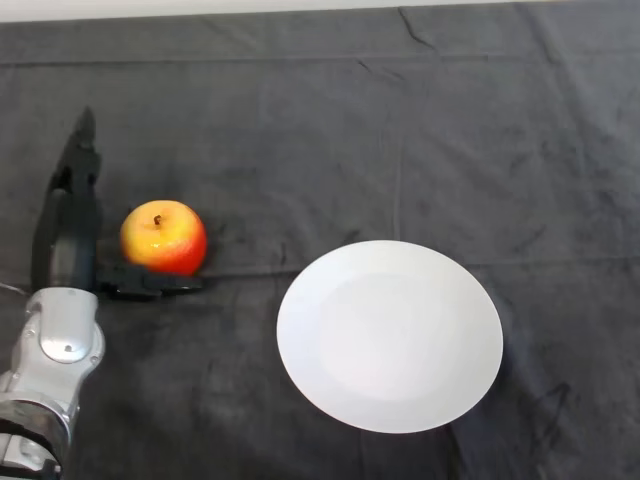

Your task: Move the apple to the plate

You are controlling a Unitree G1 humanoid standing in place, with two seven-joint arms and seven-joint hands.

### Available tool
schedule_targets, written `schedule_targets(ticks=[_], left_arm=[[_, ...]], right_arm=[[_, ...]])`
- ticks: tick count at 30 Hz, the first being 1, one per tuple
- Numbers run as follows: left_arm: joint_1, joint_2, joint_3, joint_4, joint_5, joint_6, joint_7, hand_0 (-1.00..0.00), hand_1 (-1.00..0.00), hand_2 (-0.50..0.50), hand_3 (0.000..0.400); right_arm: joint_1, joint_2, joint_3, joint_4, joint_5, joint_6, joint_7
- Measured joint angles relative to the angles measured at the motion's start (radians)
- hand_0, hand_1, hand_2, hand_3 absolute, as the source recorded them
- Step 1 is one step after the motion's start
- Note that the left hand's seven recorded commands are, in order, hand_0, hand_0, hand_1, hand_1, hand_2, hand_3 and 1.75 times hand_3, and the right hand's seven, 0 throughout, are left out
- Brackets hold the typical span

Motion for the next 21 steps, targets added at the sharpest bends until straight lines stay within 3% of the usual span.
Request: schedule_targets(ticks=[11,12,13,14,17,19,20,21], left_arm=[[0.0,-0.002,-0.013,0.005,0.024,0.021,-0.069,0.0,0.0,0.0,0.0],[-0.001,-0.002,-0.014,0.005,0.024,0.022,-0.071,-0.11,0.0,-0.05,0.044],[-0.001,-0.002,-0.015,0.005,0.024,0.023,-0.072,-0.3,0.0,-0.15,0.121],[-0.001,-0.002,-0.017,0.005,0.024,0.024,-0.073,-0.39,0.0,-0.19,0.155],[-0.002,-0.002,-0.02,0.005,0.024,0.033,-0.077,-0.48,0.0,-0.24,0.191],[-0.006,-0.002,-0.026,0.005,0.024,0.042,-0.084,-0.7,0.0,-0.35,0.279],[-0.008,-0.001,-0.033,0.005,0.024,0.046,-0.088,-0.75,0.0,-0.37,0.3],[-0.01,-0.001,-0.039,0.005,0.025,0.048,-0.091,-0.96,0.0,-0.48,0.383]], right_arm=[[0.0,0.0,0.0,0.0,0.0,0.0,0.0],[0.0,0.0,0.0,0.0,0.0,0.0,0.0],[0.0,0.0,0.0,0.0,0.0,0.0,0.0],[0.0,0.0,0.0,0.0,0.0,0.0,0.0],[0.0,0.0,0.0,0.0,0.0,0.0,0.0],[0.0,0.0,0.0,0.0,0.0,0.0,0.0],[0.0,0.0,0.0,0.0,0.0,0.0,0.0],[0.0,0.0,0.0,0.0,0.0,0.0,0.0]])
